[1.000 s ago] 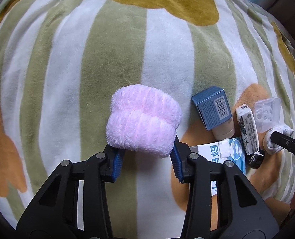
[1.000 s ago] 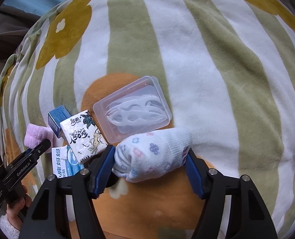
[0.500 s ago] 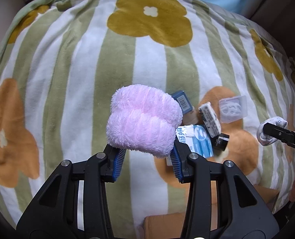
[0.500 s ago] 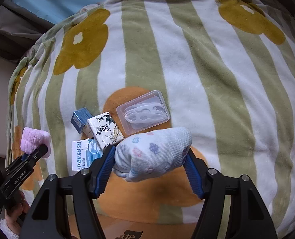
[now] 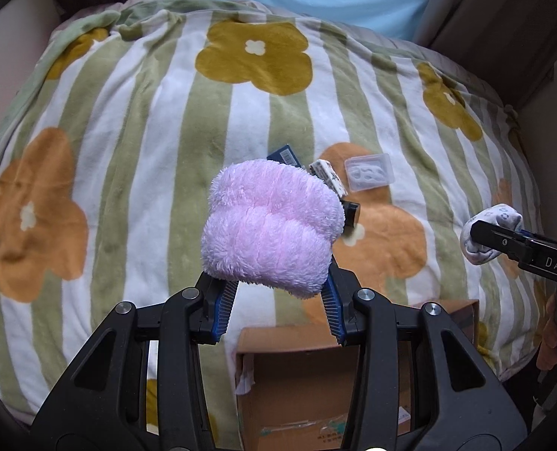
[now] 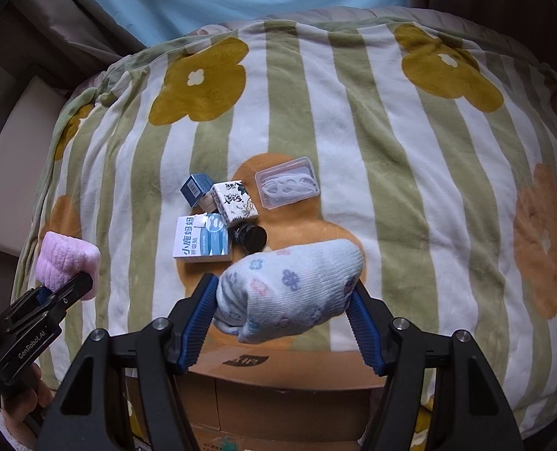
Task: Organize objects
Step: 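Carry the pink roll and white sock into the cardboard box and release both, then grasp the blue-and-white box with the left gripper while the right grasps the tissue pack, then carry the blue-and-white box and tissue pack into the cardboard box and release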
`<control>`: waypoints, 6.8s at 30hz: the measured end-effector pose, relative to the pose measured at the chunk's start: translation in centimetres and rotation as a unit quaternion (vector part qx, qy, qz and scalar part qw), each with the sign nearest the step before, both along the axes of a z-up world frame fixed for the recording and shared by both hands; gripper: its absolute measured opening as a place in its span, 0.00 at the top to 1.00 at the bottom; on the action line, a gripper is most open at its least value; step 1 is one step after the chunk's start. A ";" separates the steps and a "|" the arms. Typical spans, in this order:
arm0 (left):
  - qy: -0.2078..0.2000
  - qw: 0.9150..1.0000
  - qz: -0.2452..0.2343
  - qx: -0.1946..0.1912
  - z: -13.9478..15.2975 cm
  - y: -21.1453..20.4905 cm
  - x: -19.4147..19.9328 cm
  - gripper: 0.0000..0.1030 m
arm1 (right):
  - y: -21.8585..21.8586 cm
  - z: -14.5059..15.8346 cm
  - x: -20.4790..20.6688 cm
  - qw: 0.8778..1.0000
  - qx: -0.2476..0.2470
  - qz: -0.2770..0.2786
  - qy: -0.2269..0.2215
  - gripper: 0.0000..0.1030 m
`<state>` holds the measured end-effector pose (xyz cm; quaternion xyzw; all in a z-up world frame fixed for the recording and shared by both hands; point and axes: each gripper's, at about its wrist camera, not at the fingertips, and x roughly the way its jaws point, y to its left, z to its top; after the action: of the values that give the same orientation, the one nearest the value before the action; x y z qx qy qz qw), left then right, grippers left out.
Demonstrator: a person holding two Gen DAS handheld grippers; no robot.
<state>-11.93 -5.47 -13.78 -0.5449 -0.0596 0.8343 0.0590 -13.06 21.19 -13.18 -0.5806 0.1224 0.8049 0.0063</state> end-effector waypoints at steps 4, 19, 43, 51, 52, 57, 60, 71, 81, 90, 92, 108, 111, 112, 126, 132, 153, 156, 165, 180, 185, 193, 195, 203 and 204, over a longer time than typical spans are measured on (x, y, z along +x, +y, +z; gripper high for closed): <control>0.000 1.000 -0.005 0.002 0.7 0.3 2.7 0.64 | -1.2 0.5 2.4 1.000 0.013 0.009 -0.005 0.39; -0.029 0.999 -0.021 0.001 -2.0 1.6 11.3 0.64 | -4.4 -1.6 9.6 0.999 0.010 0.032 -0.026 0.39; -0.084 0.994 -0.065 -0.019 -9.4 4.5 13.3 0.64 | -3.8 -8.9 13.2 0.996 0.020 0.023 -0.082 0.39; -0.083 0.993 -0.073 -0.036 -9.4 4.5 13.8 0.00 | -4.3 -9.0 12.7 0.996 0.017 0.032 -0.087 0.25; -0.079 0.994 -0.076 -0.028 -9.1 4.5 14.0 0.00 | -4.2 -9.2 12.6 0.995 0.014 0.030 -0.096 0.16; -0.075 0.992 -0.087 -0.047 -8.4 4.6 14.5 0.00 | -3.6 -9.5 13.0 0.993 -0.013 0.022 -0.112 0.12; -0.077 0.993 -0.082 -0.037 -8.2 4.3 14.7 0.00 | -3.5 -9.3 13.3 0.993 -0.006 0.023 -0.115 0.12; -0.078 0.995 -0.065 -0.019 -7.3 3.5 14.9 0.00 | -3.9 -8.3 13.2 0.993 0.008 0.036 -0.110 0.12; -0.063 0.997 -0.051 -0.017 -4.8 2.7 13.6 0.00 | -3.8 -5.9 12.3 0.995 -0.010 0.041 -0.090 0.12; -0.038 0.998 -0.042 -0.019 -1.6 2.7 11.2 0.00 | -3.1 -2.2 10.0 0.997 -0.048 0.040 -0.046 0.12; -0.032 0.999 -0.037 -0.021 -1.0 2.7 10.4 0.00 | -3.0 -1.5 9.2 0.997 -0.054 0.043 -0.036 0.12; -0.032 0.999 -0.028 -0.006 -1.2 3.7 1.9 0.00 | -1.2 0.9 -0.6 0.989 -0.125 0.079 0.004 0.12; -0.040 0.999 -0.028 -0.006 -2.2 4.1 0.3 0.00 | -1.0 0.3 -2.7 0.987 -0.129 0.092 0.001 0.12; -0.043 0.999 -0.028 -0.005 -2.5 4.2 -0.2 0.00 | -0.9 0.0 -3.4 0.986 -0.133 0.098 0.000 0.12; -0.084 0.996 -0.033 -0.005 -9.5 6.3 -7.9 0.00 | -3.3 -6.5 -12.4 0.967 -0.114 0.226 -0.035 0.12; -0.097 0.995 -0.029 -0.008 -12.7 6.4 -10.4 0.01 | -3.8 -9.7 -15.0 0.960 -0.114 0.251 -0.041 0.14; -0.122 0.992 -0.013 0.009 -18.0 6.2 -14.0 0.01 | -5.0 -16.3 -18.7 0.944 -0.134 0.291 -0.081 0.34; -0.127 0.992 -0.011 0.010 -18.5 6.2 -14.1 0.01 | -4.9 -16.6 -18.8 0.943 -0.137 0.291 -0.081 0.36; -0.144 0.989 -0.015 0.005 -19.6 6.6 -14.6 0.05 | -5.6 -17.2 -18.8 0.939 -0.120 0.311 -0.088 0.44; -0.157 0.987 -0.010 0.026 -20.3 6.8 -14.6 0.13 | -5.0 -18.2 -18.9 0.939 -0.106 0.305 -0.120 0.63; -0.151 0.988 -0.016 0.019 -19.9 7.3 -14.2 0.14 | -4.5 -17.7 -18.4 0.942 -0.105 0.298 -0.113 0.66; -0.138 0.990 -0.013 0.023 -18.3 7.2 -13.6 0.14 | -3.6 -16.6 -18.0 0.947 -0.111 0.284 -0.104 0.66; -0.134 0.991 -0.014 0.021 -17.8 7.1 -13.8 0.14 | -3.4 -16.1 -17.8 0.948 -0.113 0.280 -0.100 0.66; -0.103 0.994 -0.017 0.026 -13.4 5.3 -12.9 0.14 | -2.7 -12.5 -16.7 0.953 -0.114 0.270 -0.078 0.66; -0.097 0.995 -0.018 0.025 -12.6 5.0 -12.5 0.14 | -3.0 -11.8 -17.9 0.953 -0.114 0.269 -0.074 0.66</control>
<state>-24.40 -0.48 -26.43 -0.6226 -0.0766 0.7745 0.0815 -30.94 18.14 -24.97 -0.6471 0.0518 0.7120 -0.2676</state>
